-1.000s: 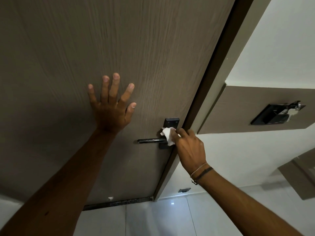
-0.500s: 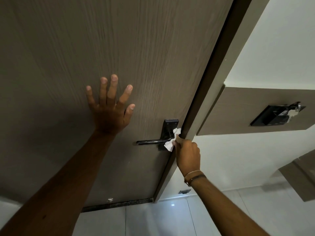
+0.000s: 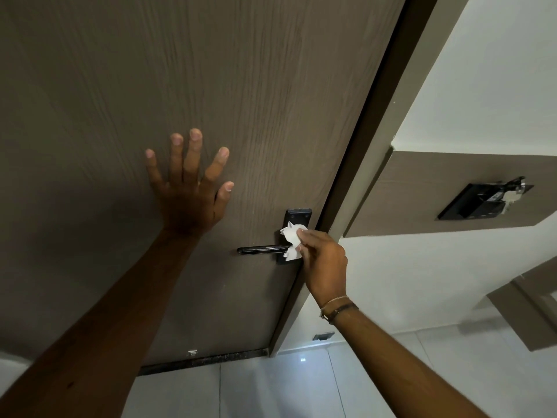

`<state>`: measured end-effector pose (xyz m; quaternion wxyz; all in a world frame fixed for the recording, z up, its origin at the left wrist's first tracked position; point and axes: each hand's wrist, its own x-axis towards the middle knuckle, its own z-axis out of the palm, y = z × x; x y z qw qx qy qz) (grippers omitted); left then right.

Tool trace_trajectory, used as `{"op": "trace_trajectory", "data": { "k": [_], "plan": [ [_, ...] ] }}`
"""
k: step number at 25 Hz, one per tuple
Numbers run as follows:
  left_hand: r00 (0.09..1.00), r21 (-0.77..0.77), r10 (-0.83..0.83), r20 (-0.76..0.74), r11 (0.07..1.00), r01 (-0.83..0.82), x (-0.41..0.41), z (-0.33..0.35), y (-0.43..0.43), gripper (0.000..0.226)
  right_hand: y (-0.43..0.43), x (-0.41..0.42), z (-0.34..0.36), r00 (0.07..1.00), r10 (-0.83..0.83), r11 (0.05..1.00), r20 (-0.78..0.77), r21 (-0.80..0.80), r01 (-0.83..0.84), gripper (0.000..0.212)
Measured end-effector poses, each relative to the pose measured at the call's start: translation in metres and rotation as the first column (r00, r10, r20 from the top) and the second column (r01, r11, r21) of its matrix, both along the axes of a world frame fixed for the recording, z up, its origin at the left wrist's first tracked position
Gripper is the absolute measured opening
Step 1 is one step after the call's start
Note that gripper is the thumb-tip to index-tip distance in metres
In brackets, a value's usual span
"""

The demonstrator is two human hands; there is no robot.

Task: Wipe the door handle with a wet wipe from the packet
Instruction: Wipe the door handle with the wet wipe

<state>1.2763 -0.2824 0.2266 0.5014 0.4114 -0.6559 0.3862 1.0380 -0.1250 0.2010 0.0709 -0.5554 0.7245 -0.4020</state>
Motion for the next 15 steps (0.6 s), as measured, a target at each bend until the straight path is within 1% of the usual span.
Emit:
{"op": "trace_trajectory", "data": {
  "k": [1,2,3,4,5,6,7,8,9,10,11,12,13,14,15],
  "plan": [
    [1.000,-0.004,-0.002,0.001,1.000,0.002,-0.001,0.000,0.000,0.072,-0.001,0.003,-0.003,0.994,-0.028,0.999,0.106,-0.033,0.032,0.027],
    [1.000,-0.007,-0.006,0.001,1.000,0.006,-0.001,0.000,0.000,0.072,-0.002,0.006,0.000,0.976,-0.017,1.000,0.218,-0.003,0.018,0.026],
    [1.000,-0.007,-0.007,-0.001,1.000,0.007,-0.001,-0.001,0.000,0.072,-0.001,0.007,0.004,0.975,0.044,0.997,0.216,0.045,-0.055,0.028],
    [1.000,-0.008,-0.005,-0.003,1.000,0.005,-0.001,-0.002,-0.001,0.072,0.000,0.007,0.005,0.989,0.133,0.984,0.069,0.108,-0.140,0.037],
    [1.000,-0.009,-0.003,-0.004,1.000,0.003,0.000,-0.003,-0.002,0.072,0.006,0.007,0.013,0.962,0.248,0.951,-0.116,0.216,-0.219,0.052],
    [1.000,-0.009,-0.005,-0.006,1.000,0.005,0.000,-0.004,-0.003,0.072,0.006,-0.002,0.009,0.883,0.307,0.942,-0.355,0.249,-0.227,0.066],
    [1.000,-0.006,-0.013,-0.010,1.000,0.013,0.000,-0.005,-0.004,0.072,0.003,-0.011,0.008,0.834,0.327,0.940,-0.445,0.245,-0.238,0.071],
    [1.000,-0.002,-0.017,-0.015,1.000,0.017,0.000,-0.005,-0.004,0.072,-0.001,-0.016,0.005,0.850,0.334,0.937,-0.407,0.244,-0.251,0.066],
    [1.000,0.003,-0.019,-0.016,1.000,0.019,0.000,-0.005,-0.004,0.072,-0.002,-0.016,0.005,0.898,0.289,0.952,-0.331,0.202,-0.232,0.052],
    [1.000,0.009,-0.021,-0.013,1.000,0.021,-0.001,-0.005,-0.004,0.072,-0.002,-0.015,0.000,0.942,0.180,0.983,-0.284,0.088,-0.162,0.038],
    [1.000,0.013,-0.018,-0.007,1.000,0.018,-0.001,-0.004,-0.003,0.072,0.001,-0.009,-0.001,0.963,0.158,0.985,-0.218,0.099,-0.139,0.034],
    [1.000,0.011,-0.010,-0.001,1.000,0.010,-0.001,-0.003,-0.002,0.072,0.001,-0.007,-0.006,0.929,0.169,0.985,-0.328,0.092,-0.147,0.037],
    [1.000,0.011,-0.006,0.006,1.000,0.006,-0.002,-0.002,0.000,0.072,0.001,-0.004,-0.004,0.841,0.219,0.975,-0.494,0.131,-0.177,0.049],
    [1.000,0.020,-0.008,0.012,1.000,0.008,-0.002,-0.001,0.000,0.072,0.001,0.001,-0.005,0.725,0.264,0.962,-0.636,0.122,-0.243,0.062],
    [1.000,0.028,-0.015,0.009,0.999,0.015,-0.002,-0.001,0.000,0.072,-0.002,0.006,-0.001,0.610,0.306,0.948,-0.731,0.172,-0.269,0.069]
  ]
}}
